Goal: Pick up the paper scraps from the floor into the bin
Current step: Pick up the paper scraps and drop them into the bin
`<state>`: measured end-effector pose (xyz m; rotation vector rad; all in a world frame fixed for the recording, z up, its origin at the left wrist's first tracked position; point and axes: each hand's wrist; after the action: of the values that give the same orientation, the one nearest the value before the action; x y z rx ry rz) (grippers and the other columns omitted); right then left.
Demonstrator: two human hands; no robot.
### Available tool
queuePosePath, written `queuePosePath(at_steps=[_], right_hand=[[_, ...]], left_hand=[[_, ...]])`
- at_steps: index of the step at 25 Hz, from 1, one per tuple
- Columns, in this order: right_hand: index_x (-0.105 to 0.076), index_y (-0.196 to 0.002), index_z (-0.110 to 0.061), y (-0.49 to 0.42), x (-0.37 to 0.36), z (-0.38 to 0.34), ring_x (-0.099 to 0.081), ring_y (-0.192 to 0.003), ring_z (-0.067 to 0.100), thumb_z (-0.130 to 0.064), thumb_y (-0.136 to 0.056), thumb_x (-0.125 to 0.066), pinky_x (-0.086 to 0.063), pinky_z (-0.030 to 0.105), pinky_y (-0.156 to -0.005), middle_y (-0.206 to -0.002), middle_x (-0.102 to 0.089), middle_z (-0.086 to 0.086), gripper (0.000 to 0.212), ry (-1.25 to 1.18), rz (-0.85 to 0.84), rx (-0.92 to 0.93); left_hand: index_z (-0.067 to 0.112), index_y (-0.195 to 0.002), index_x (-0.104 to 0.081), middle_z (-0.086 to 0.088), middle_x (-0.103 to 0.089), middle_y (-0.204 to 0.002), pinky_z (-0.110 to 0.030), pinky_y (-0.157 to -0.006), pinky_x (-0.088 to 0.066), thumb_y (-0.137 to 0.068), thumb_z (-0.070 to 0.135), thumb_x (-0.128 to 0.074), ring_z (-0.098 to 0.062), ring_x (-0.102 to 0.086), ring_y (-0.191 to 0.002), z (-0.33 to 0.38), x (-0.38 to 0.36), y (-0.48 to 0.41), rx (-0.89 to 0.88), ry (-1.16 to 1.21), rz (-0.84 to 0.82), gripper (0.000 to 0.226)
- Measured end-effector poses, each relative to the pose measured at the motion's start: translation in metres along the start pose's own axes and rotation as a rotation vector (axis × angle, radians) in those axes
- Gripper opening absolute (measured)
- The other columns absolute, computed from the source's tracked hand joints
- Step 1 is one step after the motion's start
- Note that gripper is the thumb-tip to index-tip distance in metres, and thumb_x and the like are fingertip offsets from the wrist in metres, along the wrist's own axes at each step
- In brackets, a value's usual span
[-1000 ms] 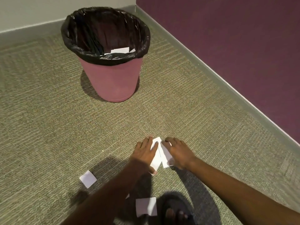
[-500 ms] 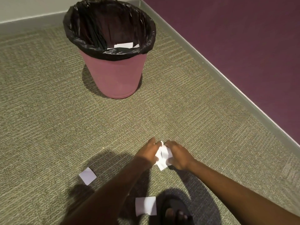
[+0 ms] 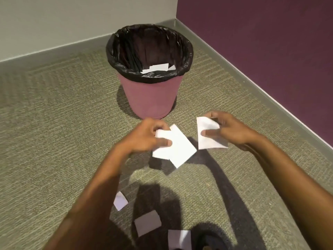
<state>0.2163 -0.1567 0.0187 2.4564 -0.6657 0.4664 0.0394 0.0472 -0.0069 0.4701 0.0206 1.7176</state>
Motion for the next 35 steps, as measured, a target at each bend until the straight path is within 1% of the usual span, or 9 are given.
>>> queuePosePath(at_steps=[3,5,10,16,21,26,29,32,35], right_hand=[[-0.058,-0.113,-0.009,-0.011,0.011,-0.067,-0.068,-0.068,0.012,-0.006,-0.088,-0.067,-0.051,0.022,-0.049,-0.097,-0.067,0.008,0.027,-0.125,0.059,0.124],[-0.059,-0.111,-0.012,-0.024,0.01,-0.101,-0.07,-0.076,0.017,-0.006,-0.089,-0.066,-0.054,0.027,-0.058,-0.102,-0.067,0.007,0.024,-0.229,0.072,0.181],[-0.059,-0.114,-0.009,-0.063,0.001,-0.144,-0.069,-0.083,0.022,-0.008,-0.088,-0.067,-0.05,0.038,-0.065,-0.109,-0.071,0.014,0.027,-0.296,0.199,0.196],[-0.059,-0.089,-0.015,-0.095,-0.013,-0.163,-0.07,-0.07,0.025,-0.005,-0.085,-0.068,-0.045,0.028,-0.044,-0.094,-0.071,0.017,0.014,-0.297,0.301,0.175],[-0.056,-0.076,-0.013,-0.108,-0.017,-0.17,-0.061,-0.056,0.021,-0.003,-0.087,-0.065,-0.043,0.02,-0.035,-0.079,-0.066,0.012,0.017,-0.271,0.383,0.147],[-0.056,-0.089,-0.006,-0.128,-0.015,-0.173,-0.07,-0.063,0.024,-0.016,-0.091,-0.067,-0.06,0.029,-0.055,-0.106,-0.066,0.021,0.015,-0.383,0.38,0.117],[-0.055,-0.102,-0.002,-0.129,-0.015,-0.172,-0.075,-0.076,0.033,-0.02,-0.098,-0.057,-0.063,0.042,-0.072,-0.114,-0.057,0.027,0.018,-0.396,0.311,0.108],[-0.057,-0.091,-0.005,-0.117,-0.015,-0.169,-0.074,-0.074,0.031,-0.008,-0.098,-0.05,-0.063,0.043,-0.071,-0.096,-0.06,0.018,0.01,-0.357,0.326,0.174],[-0.062,-0.093,-0.003,-0.094,-0.023,-0.153,-0.067,-0.057,0.022,-0.003,-0.095,-0.052,-0.058,0.034,-0.057,-0.084,-0.065,0.016,0.01,-0.263,0.243,0.262]], left_hand=[[0.012,-0.082,-0.069,-0.001,-0.073,-0.083,-0.028,-0.06,-0.058,-0.073,0.003,-0.078,-0.015,-0.071,-0.076,0.06,0.062,0.004,-0.086,0.29,0.373,0.016],[0.013,-0.083,-0.07,-0.002,-0.074,-0.085,-0.031,-0.064,-0.06,-0.074,0.006,-0.079,-0.016,-0.072,-0.076,0.083,0.089,-0.004,-0.119,0.416,0.565,0.015],[0.008,-0.079,-0.067,-0.009,-0.074,-0.084,-0.039,-0.07,-0.062,-0.071,0.001,-0.081,-0.021,-0.074,-0.074,0.099,0.122,-0.032,-0.06,0.449,0.819,0.017],[0.01,-0.067,-0.06,-0.008,-0.07,-0.075,-0.038,-0.065,-0.062,-0.067,-0.001,-0.082,-0.021,-0.072,-0.069,0.1,0.127,-0.056,0.028,0.336,0.875,0.024],[0.009,-0.071,-0.062,-0.014,-0.072,-0.087,-0.041,-0.064,-0.062,-0.055,0.004,-0.087,-0.027,-0.072,-0.075,0.087,0.146,-0.073,0.102,0.263,0.921,0.03],[-0.003,-0.092,-0.062,-0.012,-0.066,-0.089,-0.032,-0.058,-0.061,-0.075,0.008,-0.08,-0.02,-0.071,-0.059,0.093,0.143,-0.086,0.11,0.314,0.838,0.027],[0.001,-0.106,-0.059,-0.009,-0.06,-0.097,-0.03,-0.062,-0.062,-0.083,0.023,-0.074,-0.019,-0.066,-0.075,0.097,0.138,-0.088,0.135,0.287,0.781,0.035],[0.008,-0.085,-0.059,-0.009,-0.061,-0.079,-0.032,-0.064,-0.062,-0.088,0.023,-0.068,-0.018,-0.062,-0.06,0.1,0.133,-0.075,0.1,0.205,0.798,0.018],[0.01,-0.07,-0.059,-0.007,-0.056,-0.061,-0.028,-0.05,-0.053,-0.093,0.02,-0.06,-0.015,-0.054,-0.047,0.079,0.117,-0.043,0.009,0.207,0.833,0.025]])
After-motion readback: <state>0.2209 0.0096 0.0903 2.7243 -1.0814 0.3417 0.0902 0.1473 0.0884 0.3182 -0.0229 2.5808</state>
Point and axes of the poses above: each hand's wrist, its own y-axis away from the middle knuckle, its own x-axis out of the back of the hand, z = x × y
